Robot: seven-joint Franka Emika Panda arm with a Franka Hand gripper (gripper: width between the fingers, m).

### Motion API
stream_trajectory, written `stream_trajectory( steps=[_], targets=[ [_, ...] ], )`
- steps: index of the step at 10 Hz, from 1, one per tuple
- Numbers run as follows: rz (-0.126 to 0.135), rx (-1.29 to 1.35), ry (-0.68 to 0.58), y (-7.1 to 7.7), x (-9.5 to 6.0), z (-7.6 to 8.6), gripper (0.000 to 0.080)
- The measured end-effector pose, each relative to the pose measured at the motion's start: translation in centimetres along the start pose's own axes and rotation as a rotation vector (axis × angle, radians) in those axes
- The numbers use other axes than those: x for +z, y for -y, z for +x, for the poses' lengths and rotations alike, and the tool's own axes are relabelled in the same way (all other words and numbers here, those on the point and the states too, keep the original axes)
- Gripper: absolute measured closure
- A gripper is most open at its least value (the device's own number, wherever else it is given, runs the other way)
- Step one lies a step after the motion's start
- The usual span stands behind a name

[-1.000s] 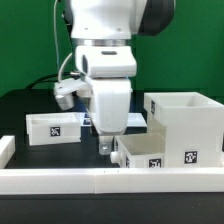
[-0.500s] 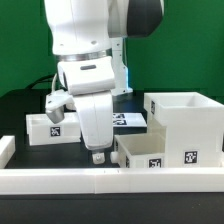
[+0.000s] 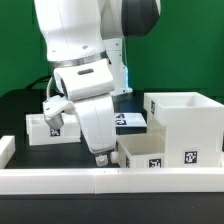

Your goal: Assemble drawer

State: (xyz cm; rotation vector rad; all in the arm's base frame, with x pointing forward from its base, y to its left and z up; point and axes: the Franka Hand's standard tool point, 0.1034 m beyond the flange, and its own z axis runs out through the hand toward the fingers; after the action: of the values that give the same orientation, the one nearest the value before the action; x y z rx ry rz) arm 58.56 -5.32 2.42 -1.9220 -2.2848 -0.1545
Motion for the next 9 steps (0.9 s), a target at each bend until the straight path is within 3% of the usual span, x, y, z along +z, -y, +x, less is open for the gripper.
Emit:
stream_trajectory(
  steps=[5,7,9],
  targets=[
    [0.010,-0.018,-0.009,-0.4,0.5,0.5,0.0151],
    [-0.001,-0.033,-0.010,-1.2,0.3,0.3,0.0151],
    [-0.002,-0.005,-0.016,-1.2,0.6,1.2,0.0151]
  ],
)
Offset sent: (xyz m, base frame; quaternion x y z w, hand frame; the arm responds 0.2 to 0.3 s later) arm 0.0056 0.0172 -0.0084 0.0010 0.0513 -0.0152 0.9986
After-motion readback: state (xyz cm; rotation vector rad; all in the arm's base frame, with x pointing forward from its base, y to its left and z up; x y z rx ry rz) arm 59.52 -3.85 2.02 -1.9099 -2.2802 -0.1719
